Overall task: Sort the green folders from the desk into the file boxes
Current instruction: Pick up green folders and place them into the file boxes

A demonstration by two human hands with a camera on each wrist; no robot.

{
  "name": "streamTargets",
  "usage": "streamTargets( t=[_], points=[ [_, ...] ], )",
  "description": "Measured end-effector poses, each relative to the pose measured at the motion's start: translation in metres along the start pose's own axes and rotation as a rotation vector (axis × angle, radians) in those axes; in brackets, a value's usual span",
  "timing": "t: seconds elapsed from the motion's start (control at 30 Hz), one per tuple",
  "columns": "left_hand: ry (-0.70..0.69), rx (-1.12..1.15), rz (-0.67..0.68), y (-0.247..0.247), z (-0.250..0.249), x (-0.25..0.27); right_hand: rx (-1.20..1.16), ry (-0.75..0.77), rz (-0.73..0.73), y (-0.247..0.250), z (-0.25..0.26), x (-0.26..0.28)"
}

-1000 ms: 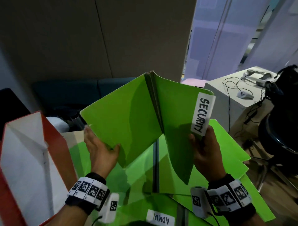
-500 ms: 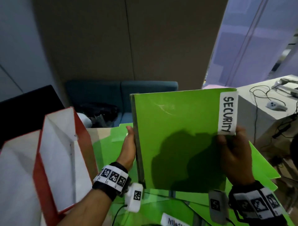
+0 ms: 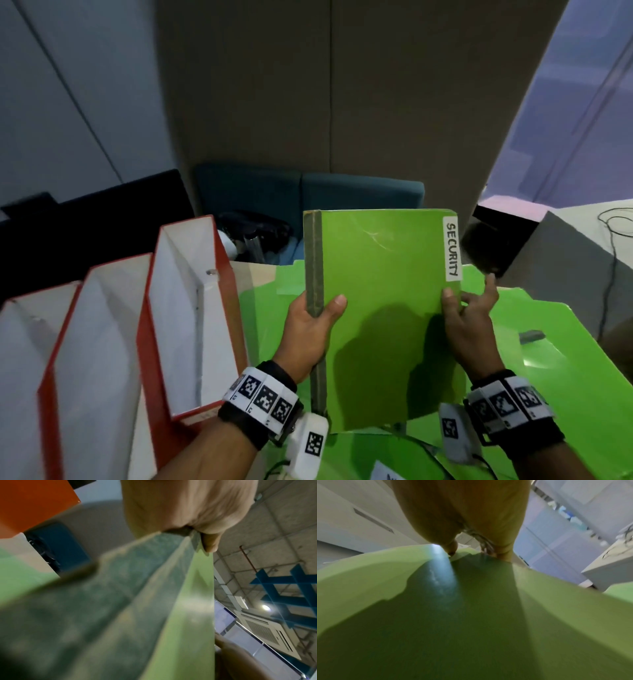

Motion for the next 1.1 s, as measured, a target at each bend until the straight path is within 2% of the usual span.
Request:
streamTargets(
  t=[0.2,0.33,0.43,0.53,0.77,0.97,1.1],
  points=[
    [0.11,0.065,-0.128,0.047,-0.013,0.005,0.027,0.161,0.038,-0.06,0.038,-0.018],
    [-0.002,-0.026,-0.311,0.093,-0.036,-0.01,0.192,0.219,0.142,-0.119,0.067,-0.027],
    [-0.093,-0.098,-0.381,0.117,-0.044,-0.012,0.286,0.305,0.219,-0.162,0.098,-0.017],
    [-0.15,-0.095,-0.437,0.134,-0.062,-0.008,0.209,0.425,0.347,-0.204,0.138,0.013],
    [-0.335,0.018,-0.733,0.219,-0.108,0.011,-0.021,0.762,0.696,-0.282,0.229,0.117],
    [-0.538,-0.181,-0.91,0.296,-0.154,0.053,-0.216,0.953,0.844,-0.334,0.281,0.183],
    [-0.642,-0.358,-1.031,0.338,-0.175,0.087,-0.333,0.98,0.945,-0.37,0.307,0.231]
  ],
)
Point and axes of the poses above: each hand's wrist, its own x-axis away from the middle knuckle, its own y-axis out of the back of the hand, z = x × y, the point moved 6 cm from there along -x, towards the middle knuckle, and after that the axes turned 3 degrees about -y, right-handed, at the moved point
